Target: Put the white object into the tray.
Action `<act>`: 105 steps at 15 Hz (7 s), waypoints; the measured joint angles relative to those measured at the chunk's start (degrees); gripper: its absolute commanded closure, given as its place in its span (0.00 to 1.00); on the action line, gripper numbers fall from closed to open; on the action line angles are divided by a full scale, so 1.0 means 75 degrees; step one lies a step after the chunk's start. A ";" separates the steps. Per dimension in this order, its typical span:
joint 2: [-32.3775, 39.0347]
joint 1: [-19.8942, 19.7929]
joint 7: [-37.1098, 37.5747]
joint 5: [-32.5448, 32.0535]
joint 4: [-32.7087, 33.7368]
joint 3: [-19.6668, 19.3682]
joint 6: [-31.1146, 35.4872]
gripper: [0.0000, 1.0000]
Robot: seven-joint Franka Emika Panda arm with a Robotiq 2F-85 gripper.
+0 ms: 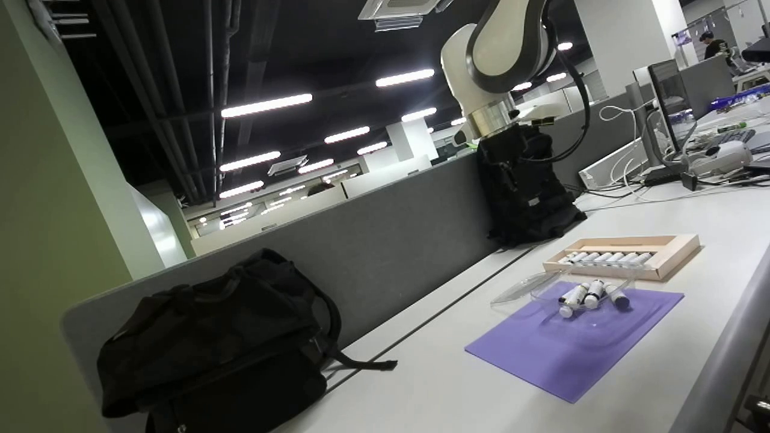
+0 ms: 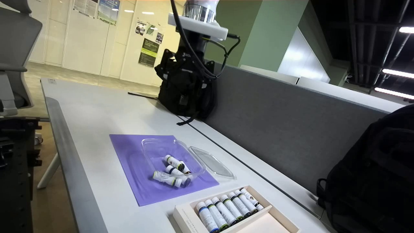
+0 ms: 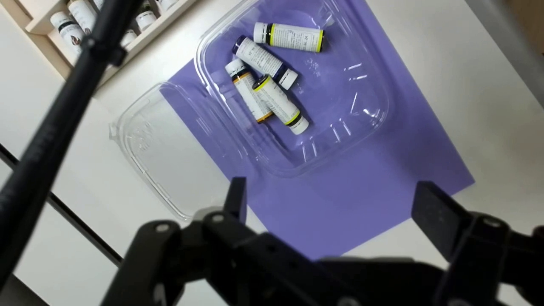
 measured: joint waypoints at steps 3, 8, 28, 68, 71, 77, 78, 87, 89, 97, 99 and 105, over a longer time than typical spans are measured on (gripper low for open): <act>0.0001 -0.0005 -0.0007 0.0011 -0.0001 0.0019 0.0000 0.00; 0.0275 -0.0052 -0.0559 -0.0978 -0.0007 0.0064 0.0050 0.00; 0.2679 -0.0578 -0.3420 -0.2385 0.0806 0.0043 0.0429 0.00; 0.4051 -0.0908 -0.4054 -0.2165 0.0807 0.0236 0.2305 0.94; 0.3426 -0.1035 -0.4293 -0.1297 0.0801 0.0587 0.1482 0.94; 0.1975 -0.1103 -0.4097 -0.1477 0.0469 0.0142 0.0700 0.94; 0.1815 -0.1169 -0.4097 -0.1647 0.0336 -0.0017 0.0701 0.94; 0.1503 -0.2400 -0.4133 -0.4167 -0.0774 -0.1629 0.2252 0.94; 0.1556 -0.2681 -0.4232 -0.4540 -0.0804 -0.1892 0.2763 0.94; 0.1627 -0.3028 -0.4345 -0.4595 -0.0702 -0.2157 0.3017 0.76; 0.1629 -0.3028 -0.4345 -0.4595 -0.0701 -0.2157 0.3017 0.94; 0.1955 -0.3050 -0.4397 -0.4577 -0.0553 -0.2159 0.3133 0.94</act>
